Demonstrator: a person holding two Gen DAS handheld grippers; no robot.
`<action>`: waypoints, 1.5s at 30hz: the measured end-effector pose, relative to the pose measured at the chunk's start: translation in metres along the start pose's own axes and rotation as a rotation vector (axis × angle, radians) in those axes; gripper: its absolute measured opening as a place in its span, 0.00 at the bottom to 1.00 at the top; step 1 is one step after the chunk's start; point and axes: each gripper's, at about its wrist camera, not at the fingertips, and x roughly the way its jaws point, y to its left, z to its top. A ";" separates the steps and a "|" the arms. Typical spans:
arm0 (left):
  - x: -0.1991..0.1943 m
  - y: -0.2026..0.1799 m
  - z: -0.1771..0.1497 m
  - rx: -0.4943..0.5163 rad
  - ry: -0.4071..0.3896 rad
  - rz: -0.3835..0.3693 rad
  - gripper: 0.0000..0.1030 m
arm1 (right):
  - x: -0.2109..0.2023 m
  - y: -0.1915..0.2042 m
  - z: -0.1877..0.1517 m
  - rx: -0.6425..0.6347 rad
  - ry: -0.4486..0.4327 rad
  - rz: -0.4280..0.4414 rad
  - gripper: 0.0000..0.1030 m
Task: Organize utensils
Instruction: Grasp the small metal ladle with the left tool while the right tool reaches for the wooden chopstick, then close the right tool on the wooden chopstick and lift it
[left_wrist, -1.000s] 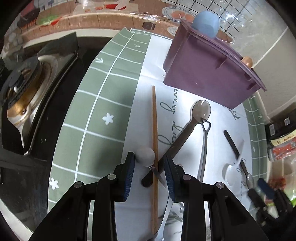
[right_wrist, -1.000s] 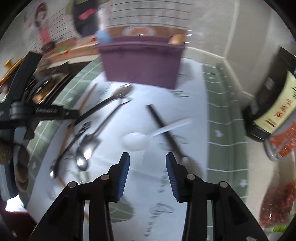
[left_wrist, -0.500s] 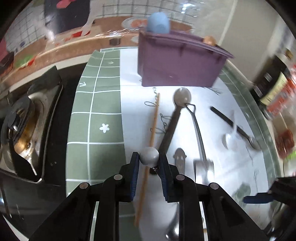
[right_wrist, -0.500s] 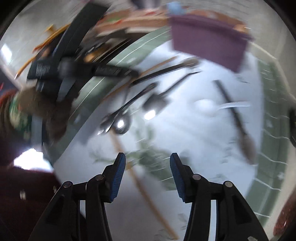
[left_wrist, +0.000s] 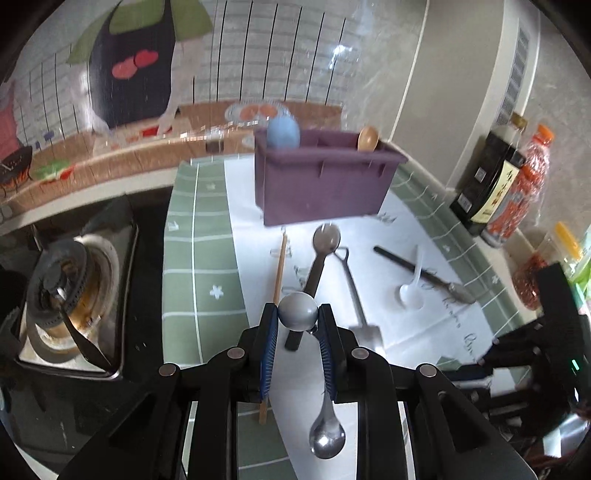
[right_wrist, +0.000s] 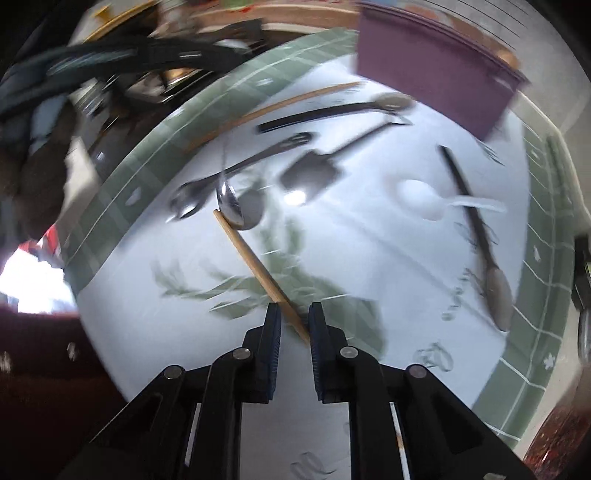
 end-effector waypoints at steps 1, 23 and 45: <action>-0.003 -0.001 0.003 0.008 -0.008 0.005 0.22 | -0.001 -0.008 0.000 0.024 -0.001 -0.002 0.09; -0.028 -0.020 0.030 0.116 -0.090 0.044 0.22 | -0.002 0.024 0.001 -0.068 0.005 0.077 0.21; -0.038 -0.023 0.036 0.110 -0.111 0.053 0.22 | -0.052 -0.025 0.009 0.066 -0.184 -0.042 0.02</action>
